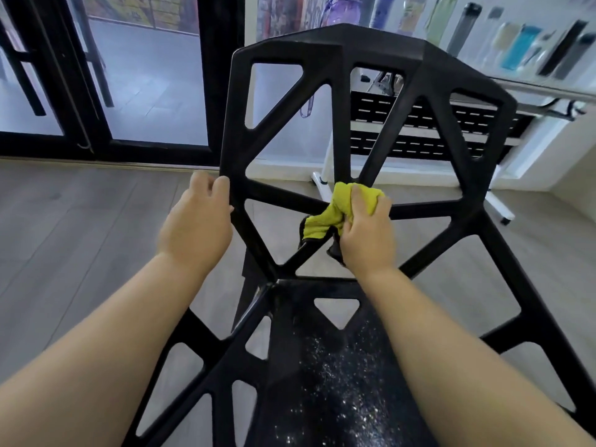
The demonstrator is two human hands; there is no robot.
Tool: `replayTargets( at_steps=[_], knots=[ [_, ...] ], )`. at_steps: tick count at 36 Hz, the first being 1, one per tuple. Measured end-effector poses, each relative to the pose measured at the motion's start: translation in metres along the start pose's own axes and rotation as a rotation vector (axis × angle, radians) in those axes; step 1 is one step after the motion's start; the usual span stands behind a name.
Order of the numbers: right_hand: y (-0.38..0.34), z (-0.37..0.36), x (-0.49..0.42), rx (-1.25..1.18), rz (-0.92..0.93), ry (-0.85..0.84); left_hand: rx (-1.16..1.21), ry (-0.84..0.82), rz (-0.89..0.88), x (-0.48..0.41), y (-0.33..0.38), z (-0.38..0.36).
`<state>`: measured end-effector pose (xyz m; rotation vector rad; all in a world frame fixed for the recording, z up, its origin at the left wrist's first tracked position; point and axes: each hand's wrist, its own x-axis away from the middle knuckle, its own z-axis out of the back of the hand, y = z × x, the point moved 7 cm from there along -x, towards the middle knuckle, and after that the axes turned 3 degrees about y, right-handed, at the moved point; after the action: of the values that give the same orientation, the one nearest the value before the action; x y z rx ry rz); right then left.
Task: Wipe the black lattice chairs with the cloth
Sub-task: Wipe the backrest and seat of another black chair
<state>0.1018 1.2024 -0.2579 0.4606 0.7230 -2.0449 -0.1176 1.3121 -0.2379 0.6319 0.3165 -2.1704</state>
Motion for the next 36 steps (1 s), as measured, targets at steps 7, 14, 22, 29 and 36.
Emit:
replayTargets(
  at_steps=[7, 14, 22, 29, 36],
  knots=[
    [0.05, -0.04, 0.064, 0.235, -0.089, -0.315, -0.009, 0.069, -0.006, -0.004, 0.01, 0.011],
    [0.061, -0.033, 0.07, 0.145, -0.173, -0.255, -0.103, 0.172, -0.148, -0.013, 0.027, 0.012],
    [0.104, -0.026, 0.058, 0.161, -0.326, -0.108, 0.037, 0.058, -0.244, -0.036, 0.079, -0.023],
    [0.113, -0.027, 0.063, 0.275, -0.292, -0.201, 0.067, 0.14, -0.235, -0.042, 0.104, -0.041],
    [0.115, 0.0, 0.063, 0.421, -0.127, -0.383, 0.051, 0.177, -0.206, -0.044, 0.104, -0.044]
  ],
)
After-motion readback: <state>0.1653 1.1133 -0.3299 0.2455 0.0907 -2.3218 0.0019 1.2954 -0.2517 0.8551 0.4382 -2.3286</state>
